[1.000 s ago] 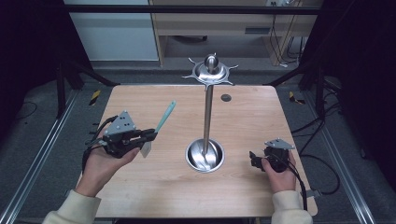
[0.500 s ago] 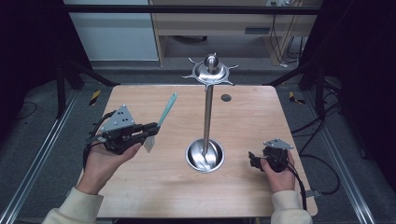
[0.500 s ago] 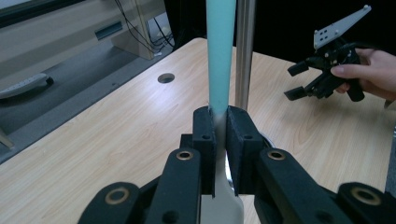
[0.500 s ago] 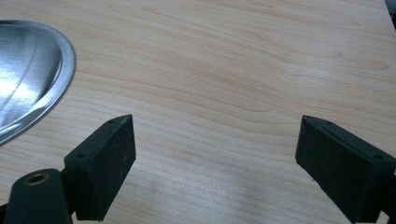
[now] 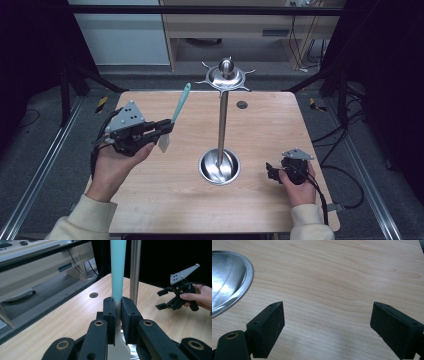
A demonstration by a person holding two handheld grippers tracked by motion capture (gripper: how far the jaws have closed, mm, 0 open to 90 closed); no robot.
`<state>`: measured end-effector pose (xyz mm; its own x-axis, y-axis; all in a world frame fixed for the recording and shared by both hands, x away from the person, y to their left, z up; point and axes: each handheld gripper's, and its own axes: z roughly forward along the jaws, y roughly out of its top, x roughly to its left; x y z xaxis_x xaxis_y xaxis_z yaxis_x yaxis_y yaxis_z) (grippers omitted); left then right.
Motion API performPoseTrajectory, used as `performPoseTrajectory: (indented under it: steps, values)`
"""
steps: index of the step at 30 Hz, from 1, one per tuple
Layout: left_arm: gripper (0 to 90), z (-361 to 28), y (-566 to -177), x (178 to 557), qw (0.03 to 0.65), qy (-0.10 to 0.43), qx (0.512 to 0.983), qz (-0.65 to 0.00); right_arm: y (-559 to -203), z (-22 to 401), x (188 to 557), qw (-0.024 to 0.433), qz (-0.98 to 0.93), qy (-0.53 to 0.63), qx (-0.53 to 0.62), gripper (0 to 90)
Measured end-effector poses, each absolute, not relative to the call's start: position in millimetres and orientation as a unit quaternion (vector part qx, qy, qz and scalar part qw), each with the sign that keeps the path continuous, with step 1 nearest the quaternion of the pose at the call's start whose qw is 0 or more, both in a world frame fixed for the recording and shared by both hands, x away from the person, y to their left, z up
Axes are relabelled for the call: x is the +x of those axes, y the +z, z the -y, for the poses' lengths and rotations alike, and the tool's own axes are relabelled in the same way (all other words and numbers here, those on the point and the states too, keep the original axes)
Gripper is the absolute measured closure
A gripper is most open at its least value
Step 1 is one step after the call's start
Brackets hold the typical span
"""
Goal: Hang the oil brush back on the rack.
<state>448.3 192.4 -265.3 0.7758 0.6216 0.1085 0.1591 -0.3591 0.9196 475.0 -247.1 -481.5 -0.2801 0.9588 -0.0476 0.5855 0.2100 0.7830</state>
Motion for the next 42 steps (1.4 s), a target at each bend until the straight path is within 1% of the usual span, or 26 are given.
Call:
performPoseTrajectory:
  steps: [14, 42]
  values:
    - [82.5, -188.9, -259.3, 450.0, 0.521, 0.223, 0.787, -0.245, -481.0, 247.9, 474.7, 0.278, -0.725, 0.337, 0.532, 12.7]
    - [82.4, -174.6, -261.8, 458.0, 0.517, 0.206, 0.797, -0.237, -480.6, 248.5, 474.3, 0.276, -0.727, 0.335, 0.532, 12.7]
